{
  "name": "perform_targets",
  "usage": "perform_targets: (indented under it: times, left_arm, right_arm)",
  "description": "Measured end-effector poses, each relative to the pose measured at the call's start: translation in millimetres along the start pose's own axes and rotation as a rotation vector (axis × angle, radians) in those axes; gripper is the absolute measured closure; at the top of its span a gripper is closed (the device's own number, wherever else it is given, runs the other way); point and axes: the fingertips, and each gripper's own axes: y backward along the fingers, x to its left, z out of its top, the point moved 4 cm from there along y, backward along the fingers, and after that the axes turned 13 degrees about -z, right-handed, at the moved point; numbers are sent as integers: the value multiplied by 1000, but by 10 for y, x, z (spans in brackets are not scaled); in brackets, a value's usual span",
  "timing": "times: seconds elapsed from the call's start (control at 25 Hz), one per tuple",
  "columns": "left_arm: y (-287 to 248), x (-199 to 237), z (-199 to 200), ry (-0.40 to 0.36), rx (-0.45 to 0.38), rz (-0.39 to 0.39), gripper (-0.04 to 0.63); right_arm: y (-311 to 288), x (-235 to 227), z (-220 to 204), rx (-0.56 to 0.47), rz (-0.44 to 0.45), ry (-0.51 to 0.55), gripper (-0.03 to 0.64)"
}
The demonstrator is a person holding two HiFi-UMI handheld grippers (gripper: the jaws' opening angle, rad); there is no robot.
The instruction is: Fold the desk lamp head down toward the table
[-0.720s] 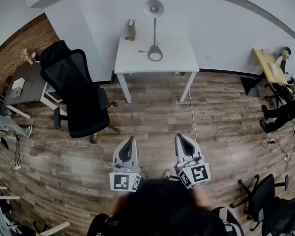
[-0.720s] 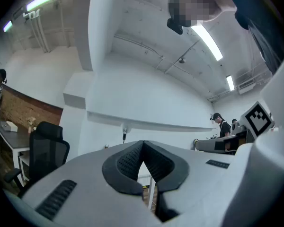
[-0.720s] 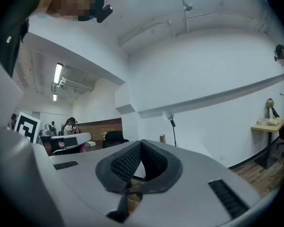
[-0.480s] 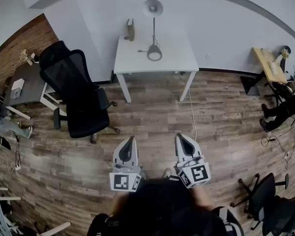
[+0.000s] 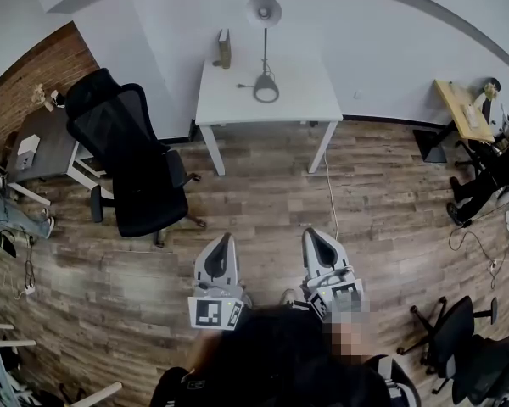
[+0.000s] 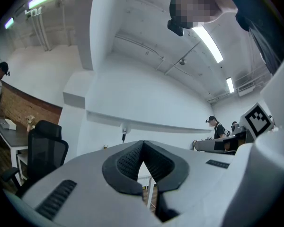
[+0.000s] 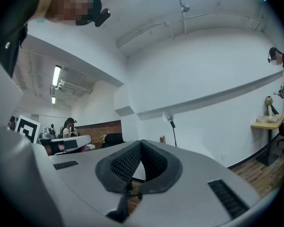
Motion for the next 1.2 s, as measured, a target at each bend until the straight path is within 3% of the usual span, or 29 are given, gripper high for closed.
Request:
perform_targets:
  times: [0.72, 1.0, 1.2]
  left_arm:
    - [371, 593, -41, 24, 23, -66, 572]
    - [170, 777, -145, 44, 34, -73, 572]
    - [-211, 1015, -227, 88, -7, -46, 572]
  right_arm:
    - [-163, 720, -239, 25, -45, 25, 612]
    - [-428, 668, -329, 43, -61, 7, 612]
    - [-888, 466, -370, 43, -50, 9, 612]
